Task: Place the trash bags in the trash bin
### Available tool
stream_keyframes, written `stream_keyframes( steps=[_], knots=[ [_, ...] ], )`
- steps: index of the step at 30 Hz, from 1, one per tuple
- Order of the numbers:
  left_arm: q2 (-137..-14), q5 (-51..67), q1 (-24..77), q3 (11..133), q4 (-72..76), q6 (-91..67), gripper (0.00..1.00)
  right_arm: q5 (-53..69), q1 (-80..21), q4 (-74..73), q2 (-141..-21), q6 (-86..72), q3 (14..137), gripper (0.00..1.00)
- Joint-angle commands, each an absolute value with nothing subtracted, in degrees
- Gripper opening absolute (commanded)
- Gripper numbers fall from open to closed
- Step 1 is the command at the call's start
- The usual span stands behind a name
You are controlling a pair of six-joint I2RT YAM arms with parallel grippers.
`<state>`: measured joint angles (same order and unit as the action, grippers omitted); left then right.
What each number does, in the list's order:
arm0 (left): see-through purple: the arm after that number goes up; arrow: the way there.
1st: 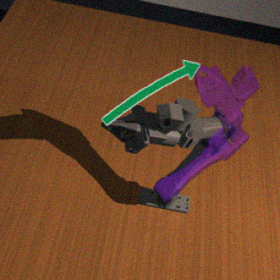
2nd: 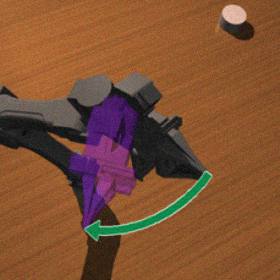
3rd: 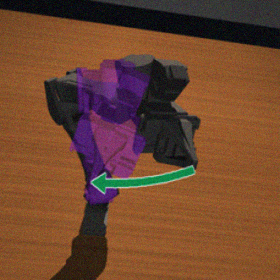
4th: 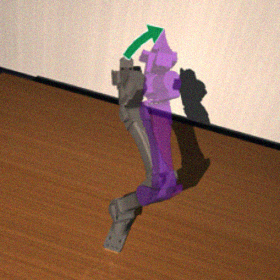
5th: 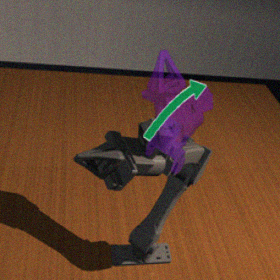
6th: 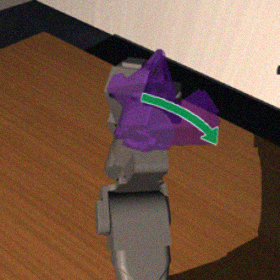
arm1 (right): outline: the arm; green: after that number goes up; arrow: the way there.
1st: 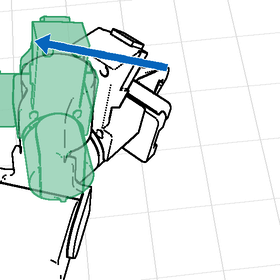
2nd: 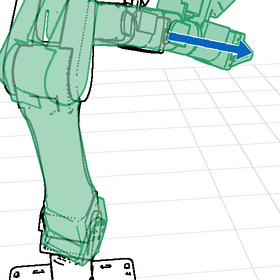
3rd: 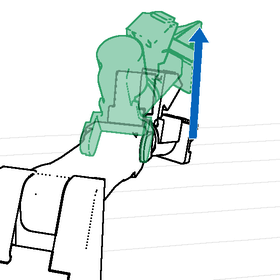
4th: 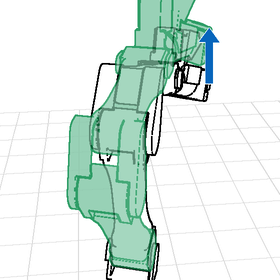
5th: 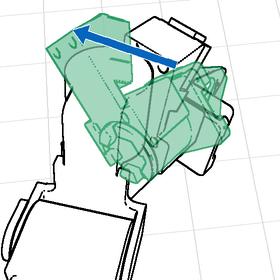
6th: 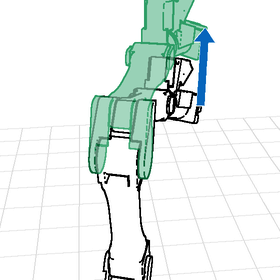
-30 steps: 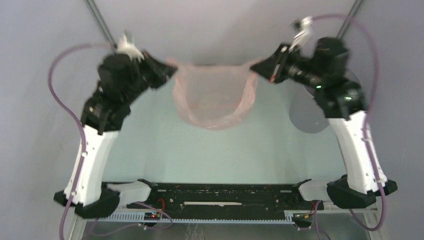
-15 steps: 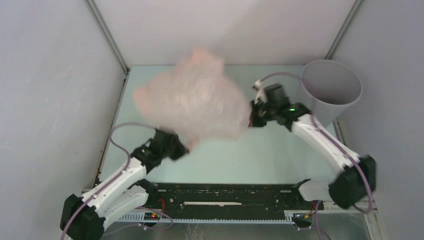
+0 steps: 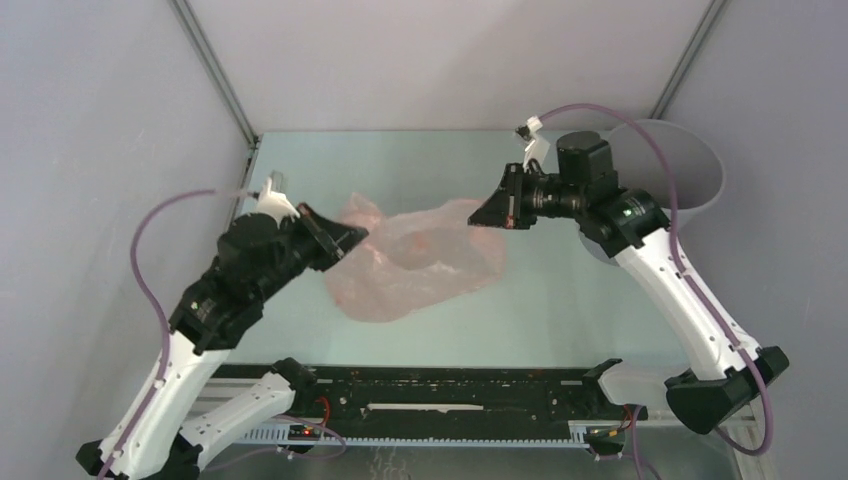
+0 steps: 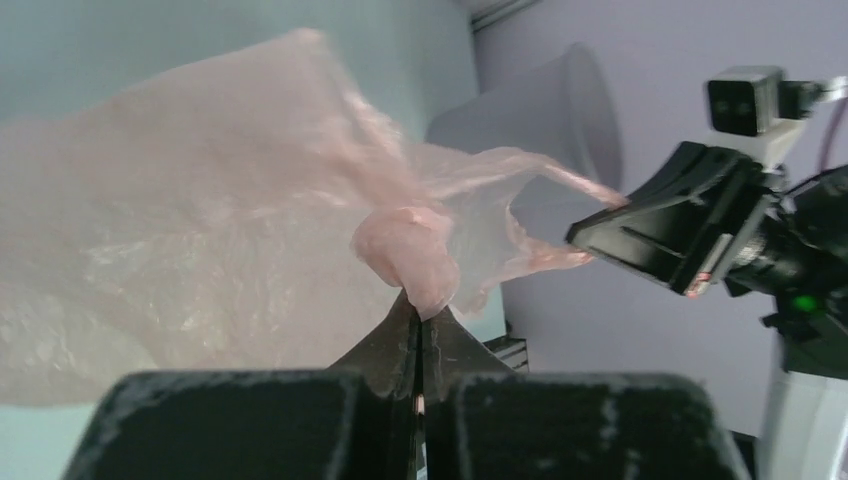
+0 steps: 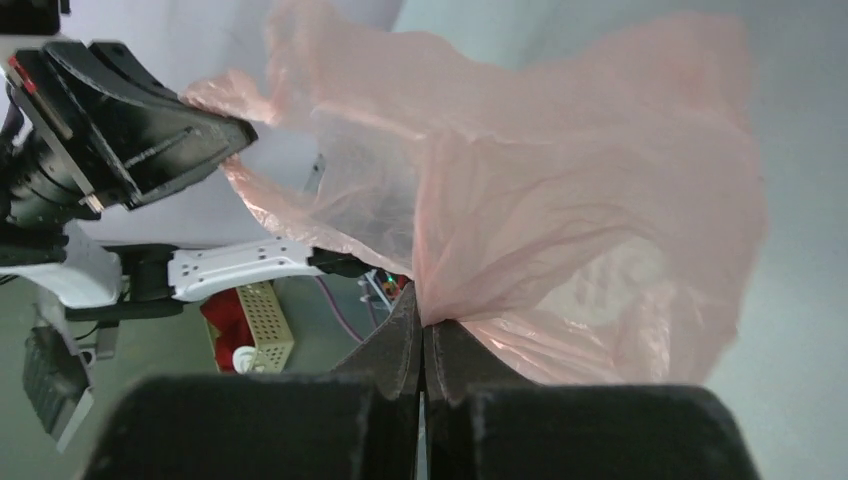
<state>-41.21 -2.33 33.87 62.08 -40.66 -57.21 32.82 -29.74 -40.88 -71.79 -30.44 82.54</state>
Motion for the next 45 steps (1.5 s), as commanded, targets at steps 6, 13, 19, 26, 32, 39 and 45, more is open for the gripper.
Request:
stream_keyframes(
  steps=[6, 13, 19, 26, 32, 39, 45],
  knots=[
    [-57.07, 14.20, 34.37, 79.36, -43.43, -46.39, 0.00, 34.24, -31.29, -41.25, -68.91, -36.04, 82.89, 0.00],
    [-57.09, 26.24, 35.85, 68.48, -25.58, -53.13, 0.00, 30.52, -36.55, -34.65, -66.55, -47.10, 78.23, 0.00],
    [-57.89, 29.38, 36.39, 68.21, -24.43, -52.57, 0.03, 28.43, -39.66, -27.74, -66.90, -54.22, 74.63, 0.00],
    [-58.76, 32.19, 36.43, 66.67, -22.70, -50.46, 0.12, 27.19, -38.73, -22.74, -67.05, -65.67, 73.47, 0.00],
    [-59.44, 32.11, 36.56, 67.04, -18.67, -50.68, 0.08, 24.66, -39.48, -21.97, -68.24, -84.09, 70.23, 0.00],
    [-59.45, 30.99, 36.85, 65.86, -20.29, -46.92, 0.33, 17.24, -40.08, -26.86, -65.51, -92.24, 70.22, 0.00],
    [-59.45, 30.28, 37.15, 64.96, -18.41, -45.59, 0.52, 17.86, -40.87, -24.79, -65.54, -95.48, 70.22, 0.00]
  ],
)
